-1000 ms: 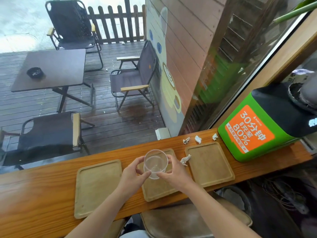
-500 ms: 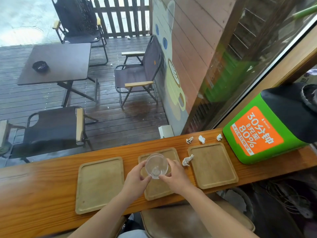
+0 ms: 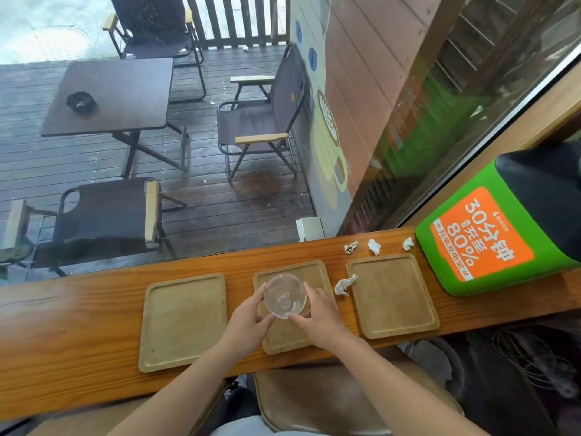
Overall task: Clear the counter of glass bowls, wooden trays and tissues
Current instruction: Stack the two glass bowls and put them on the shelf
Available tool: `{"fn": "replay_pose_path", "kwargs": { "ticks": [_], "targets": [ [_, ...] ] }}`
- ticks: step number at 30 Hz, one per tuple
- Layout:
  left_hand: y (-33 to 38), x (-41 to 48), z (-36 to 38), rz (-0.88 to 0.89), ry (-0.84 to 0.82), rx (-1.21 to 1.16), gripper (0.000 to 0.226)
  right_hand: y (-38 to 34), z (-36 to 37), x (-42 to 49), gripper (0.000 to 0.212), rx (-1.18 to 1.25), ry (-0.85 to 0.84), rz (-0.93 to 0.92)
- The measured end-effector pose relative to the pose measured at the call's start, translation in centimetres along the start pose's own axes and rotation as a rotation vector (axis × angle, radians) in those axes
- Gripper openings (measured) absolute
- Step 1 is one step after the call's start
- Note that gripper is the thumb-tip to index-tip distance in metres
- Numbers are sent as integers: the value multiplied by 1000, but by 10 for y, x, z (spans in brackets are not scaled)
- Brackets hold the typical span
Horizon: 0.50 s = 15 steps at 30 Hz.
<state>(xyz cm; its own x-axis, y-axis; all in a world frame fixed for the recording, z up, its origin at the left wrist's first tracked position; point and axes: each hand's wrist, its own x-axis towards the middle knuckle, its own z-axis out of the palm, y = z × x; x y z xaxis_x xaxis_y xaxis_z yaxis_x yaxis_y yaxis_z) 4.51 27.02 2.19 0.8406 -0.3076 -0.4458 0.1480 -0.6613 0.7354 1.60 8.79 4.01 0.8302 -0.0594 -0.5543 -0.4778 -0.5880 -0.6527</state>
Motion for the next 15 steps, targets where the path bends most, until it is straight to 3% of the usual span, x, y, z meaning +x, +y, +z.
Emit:
{"fn": "replay_pose_path", "kwargs": {
  "ticks": [5, 11, 15],
  "targets": [
    [-3, -1, 1, 22, 6, -33, 73, 4, -5, 1, 88, 118, -53, -17],
    [-8, 10, 3, -92, 2, -62, 89, 17, -10, 16, 118, 151, -245, 24],
    [-8, 20, 8, -118, -3, -135, 88, 26, -2, 32, 104, 188, -253, 10]
  ]
}}
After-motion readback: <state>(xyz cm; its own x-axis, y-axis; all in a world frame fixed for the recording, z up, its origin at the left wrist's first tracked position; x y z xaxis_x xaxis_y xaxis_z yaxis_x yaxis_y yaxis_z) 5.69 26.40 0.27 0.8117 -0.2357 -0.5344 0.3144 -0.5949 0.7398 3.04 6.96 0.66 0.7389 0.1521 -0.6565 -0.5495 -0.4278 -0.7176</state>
